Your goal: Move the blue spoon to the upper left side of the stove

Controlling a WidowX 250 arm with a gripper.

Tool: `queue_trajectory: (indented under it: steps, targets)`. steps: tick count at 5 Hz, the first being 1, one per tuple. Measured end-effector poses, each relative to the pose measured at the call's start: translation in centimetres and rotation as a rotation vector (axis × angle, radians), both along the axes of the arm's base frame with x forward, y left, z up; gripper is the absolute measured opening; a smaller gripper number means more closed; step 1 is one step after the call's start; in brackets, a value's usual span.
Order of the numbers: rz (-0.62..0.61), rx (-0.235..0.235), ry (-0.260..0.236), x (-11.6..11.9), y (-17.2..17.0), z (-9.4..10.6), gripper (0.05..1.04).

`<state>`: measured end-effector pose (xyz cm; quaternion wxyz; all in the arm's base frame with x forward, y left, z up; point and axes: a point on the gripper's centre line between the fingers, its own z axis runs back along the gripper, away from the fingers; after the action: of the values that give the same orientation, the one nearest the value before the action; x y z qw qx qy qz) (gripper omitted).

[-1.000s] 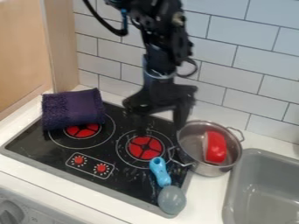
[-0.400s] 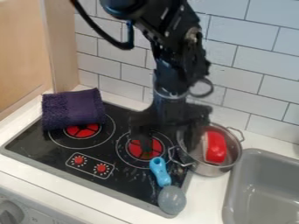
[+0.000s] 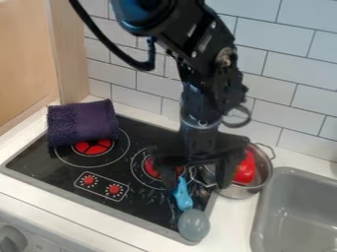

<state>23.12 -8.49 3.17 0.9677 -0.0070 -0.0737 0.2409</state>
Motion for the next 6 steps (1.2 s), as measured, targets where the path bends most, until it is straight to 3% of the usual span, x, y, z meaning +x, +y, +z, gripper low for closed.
queue_trajectory:
  steps: [2, 4, 6]
  targets:
    - [-0.033, 0.045, 0.090, -0.9, -0.3, -3.1, 0.999]
    - [-0.036, 0.052, 0.090, -0.3, -0.5, -3.3, 0.944]
    - [-0.045, 0.067, 0.100, -0.5, -0.2, -3.4, 0.485]
